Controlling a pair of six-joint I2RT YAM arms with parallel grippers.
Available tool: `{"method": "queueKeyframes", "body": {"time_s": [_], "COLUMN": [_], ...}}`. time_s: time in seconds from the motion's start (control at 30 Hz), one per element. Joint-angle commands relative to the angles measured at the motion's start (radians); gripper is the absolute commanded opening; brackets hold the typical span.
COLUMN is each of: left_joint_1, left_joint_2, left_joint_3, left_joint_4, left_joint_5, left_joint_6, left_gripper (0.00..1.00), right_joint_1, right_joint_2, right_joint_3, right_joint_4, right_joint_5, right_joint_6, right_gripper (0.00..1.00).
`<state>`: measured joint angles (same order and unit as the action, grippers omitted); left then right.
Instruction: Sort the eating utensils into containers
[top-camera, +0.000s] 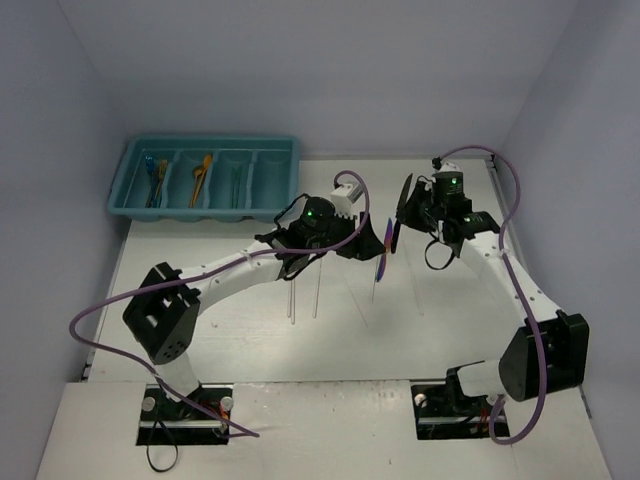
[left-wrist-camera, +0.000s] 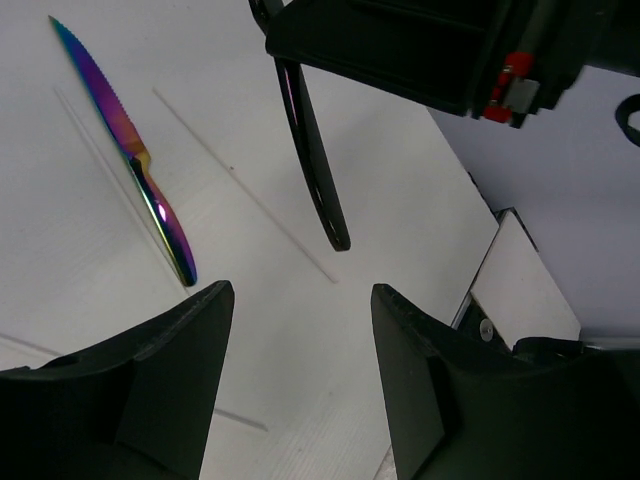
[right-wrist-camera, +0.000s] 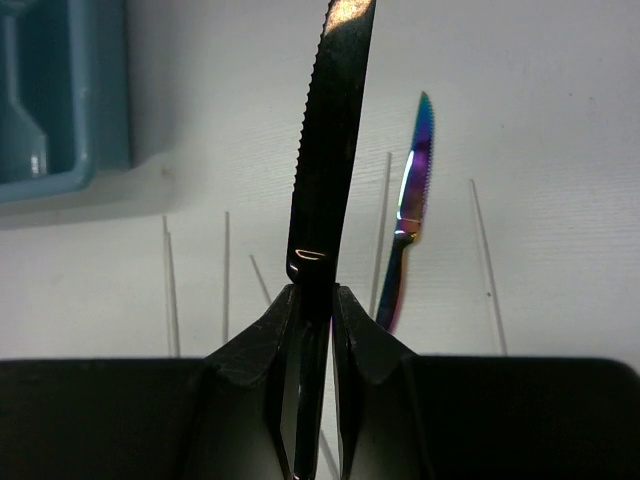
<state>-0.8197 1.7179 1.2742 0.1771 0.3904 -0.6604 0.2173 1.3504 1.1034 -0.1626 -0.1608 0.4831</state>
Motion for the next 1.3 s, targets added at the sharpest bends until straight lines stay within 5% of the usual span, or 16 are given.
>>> {"method": "queueKeyframes", "body": {"time_s": [0.0,0.43,0.53,0.77,0.93,0.97,1.13,1.27], "left_joint_1": [-0.019,-0.030,-0.030,-0.029,-0.026,-0.024,0.024,0.103], "left_joint_2": [0.014,0.065,0.072,0.067,0.049,0.039,-0.014,-0.077], "left_joint_3": [0.083,0.152,0.155,0.134,0.096,0.079,-0.009,-0.047], "left_joint_4": [0.101,0.113,0.114,0.113,0.113,0.113,0.101,0.012], "left_joint_5": [0.038,0.039,0.040,0.014,-0.006,-0.014,-0.058,-0.101], "left_joint_6": [-0.043,-0.056,-0.067,-0.086,-0.082,-0.079,-0.077,-0.019], "left_gripper": [0.54,0.52,0.43,0.02,0.00,0.00,0.00,0.00], "right_joint_1": [0.014,0.039,0.044,0.060,0.060,0.060,0.060,0.046], "right_joint_2": [-0.087,-0.132,-0.132,-0.134,-0.135,-0.137,-0.138,-0.151], "right_joint_3": [-0.021,-0.061,-0.068,-0.082,-0.090,-0.091,-0.087,-0.080], "right_joint_4": [0.112,0.152,0.153,0.197,0.199,0.198,0.196,0.189], "right_joint_5": [-0.061,-0.098,-0.101,-0.096,-0.085,-0.082,-0.063,-0.060], "right_joint_6": [0.061,0.108,0.115,0.125,0.127,0.129,0.119,0.106], "right_gripper": [0.00,0.00,0.00,0.00,0.01,0.03,0.47,0.55]}}
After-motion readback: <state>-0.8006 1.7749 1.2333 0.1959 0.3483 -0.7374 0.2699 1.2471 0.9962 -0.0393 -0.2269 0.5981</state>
